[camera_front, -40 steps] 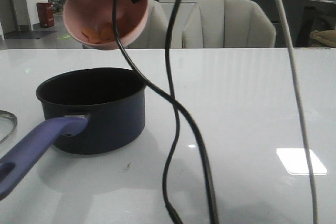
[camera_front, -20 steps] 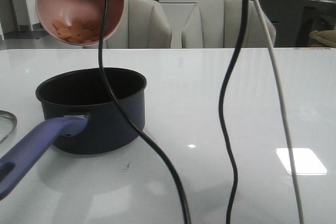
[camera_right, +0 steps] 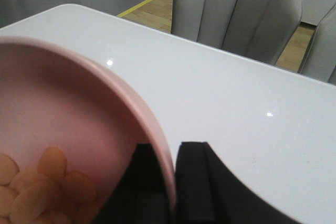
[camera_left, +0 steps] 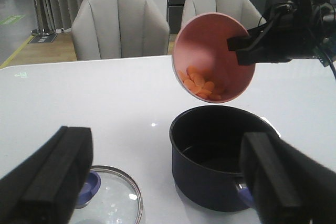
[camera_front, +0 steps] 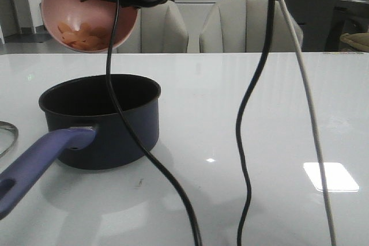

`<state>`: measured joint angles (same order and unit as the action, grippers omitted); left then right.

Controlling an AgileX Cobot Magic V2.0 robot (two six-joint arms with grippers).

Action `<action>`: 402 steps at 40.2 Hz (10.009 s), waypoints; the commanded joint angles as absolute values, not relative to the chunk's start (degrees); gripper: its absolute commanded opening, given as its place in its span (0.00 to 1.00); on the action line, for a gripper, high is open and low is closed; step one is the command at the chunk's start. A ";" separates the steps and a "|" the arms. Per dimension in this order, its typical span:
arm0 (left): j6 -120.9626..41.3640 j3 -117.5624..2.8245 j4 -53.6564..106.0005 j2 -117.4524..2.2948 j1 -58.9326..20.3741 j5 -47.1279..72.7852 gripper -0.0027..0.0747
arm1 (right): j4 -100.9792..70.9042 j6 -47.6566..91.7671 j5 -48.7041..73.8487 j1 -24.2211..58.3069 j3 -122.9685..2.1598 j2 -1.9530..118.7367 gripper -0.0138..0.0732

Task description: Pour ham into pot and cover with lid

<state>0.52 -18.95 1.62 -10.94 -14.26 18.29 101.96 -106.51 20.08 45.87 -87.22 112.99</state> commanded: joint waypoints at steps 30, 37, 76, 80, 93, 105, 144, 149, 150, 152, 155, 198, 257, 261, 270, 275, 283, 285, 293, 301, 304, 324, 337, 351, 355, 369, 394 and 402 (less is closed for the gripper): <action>0.73 -20.43 1.89 -11.43 -14.72 13.86 0.81 | 59.82 -61.00 12.15 39.87 -92.73 108.13 0.32; 0.73 -20.43 1.89 -11.43 -14.72 13.86 0.82 | 39.44 -38.88 6.30 38.09 -92.73 108.32 0.32; 0.73 -20.43 1.89 -11.43 -14.72 13.86 0.82 | -2.91 27.56 -60.92 38.27 -72.81 110.92 0.32; 0.73 -20.43 1.89 -11.43 -14.72 13.86 0.82 | -2.54 33.38 -64.38 38.56 -72.81 112.42 0.32; 0.73 -20.43 1.89 -11.43 -14.72 13.86 0.82 | 2.89 49.11 -66.70 39.72 -72.91 115.94 0.32; 0.73 -20.43 1.89 -11.43 -14.72 13.86 0.82 | 2.08 49.47 -71.77 39.78 -72.91 115.89 0.32; 0.73 -20.43 1.89 -11.43 -14.72 13.86 0.82 | -17.34 13.58 4.81 28.40 -75.20 91.14 0.32; 0.73 -20.43 1.89 -11.43 -14.72 13.86 0.82 | -19.11 11.88 16.63 21.98 -75.20 88.64 0.32; 0.73 -20.43 1.89 -11.43 -14.72 13.86 0.82 | -19.17 11.42 19.21 20.86 -75.25 88.40 0.32; 0.73 -20.43 1.89 -11.43 -14.72 13.86 0.82 | -19.17 10.59 23.47 17.83 -75.25 88.28 0.32; 0.73 -20.43 1.89 -11.43 -14.72 13.86 0.82 | -19.11 10.59 28.69 14.44 -75.25 88.48 0.32; 0.73 -20.43 1.89 -11.43 -14.72 13.89 0.82 | -16.47 10.82 47.43 -0.67 -75.19 103.99 0.38; 0.73 -20.32 1.89 -11.43 -14.72 13.85 0.82 | -13.51 12.80 15.06 15.23 -46.79 50.13 0.60; 0.73 -20.32 1.89 -11.43 -14.72 14.21 0.82 | -13.51 12.80 8.42 16.32 -39.51 42.58 0.60; 0.73 -20.32 1.89 -11.43 -14.72 14.43 0.82 | -13.51 12.80 -3.23 17.52 -22.56 21.58 0.60; 0.73 -20.32 1.89 -11.43 -14.72 14.56 0.82 | -13.56 12.80 -0.40 17.52 -15.77 14.06 0.60; 0.73 -20.32 2.63 -11.43 -14.72 14.87 0.81 | -14.06 12.80 1.69 17.52 -10.71 10.99 0.59; 0.73 -20.32 3.05 -11.43 -14.72 15.24 0.82 | -14.06 12.80 1.55 17.52 -10.71 10.99 0.57; 0.73 -20.30 3.32 -11.43 -14.72 15.35 0.82 | -14.10 12.80 2.27 17.52 -10.71 10.99 0.32; 0.73 -21.40 3.03 -12.24 -14.62 15.34 0.82 | -14.10 12.80 2.37 17.52 -10.71 10.99 0.33; 0.73 -23.88 2.89 -15.12 -14.11 17.92 0.82 | -14.10 12.80 2.37 17.52 -10.71 10.99 0.33; 7.15 -49.74 1.86 -48.23 -2.20 34.81 0.82 | -14.10 12.80 2.37 17.52 -10.71 10.99 0.33; 7.15 -57.72 2.77 -69.01 4.79 40.34 0.82 | -14.10 12.80 2.37 17.52 -10.71 10.99 0.33; 6.96 -70.78 3.07 -87.81 4.90 52.05 0.82 | -14.10 12.80 2.37 17.52 -10.71 10.99 0.33; 6.96 -73.52 2.96 -91.21 4.90 54.93 0.82 | -14.10 12.80 2.37 17.52 -10.71 10.99 0.33; 7.16 -78.78 2.95 -100.03 4.90 56.13 0.82 | -14.10 12.80 2.37 17.52 -10.71 10.99 0.33; 7.16 -80.32 4.26 -107.96 4.90 57.47 0.89 | -14.10 12.80 2.37 17.52 -10.71 10.99 0.33; 7.16 -80.32 4.26 -108.19 4.90 57.21 0.88 | -14.10 12.80 2.37 17.52 -10.71 10.99 0.33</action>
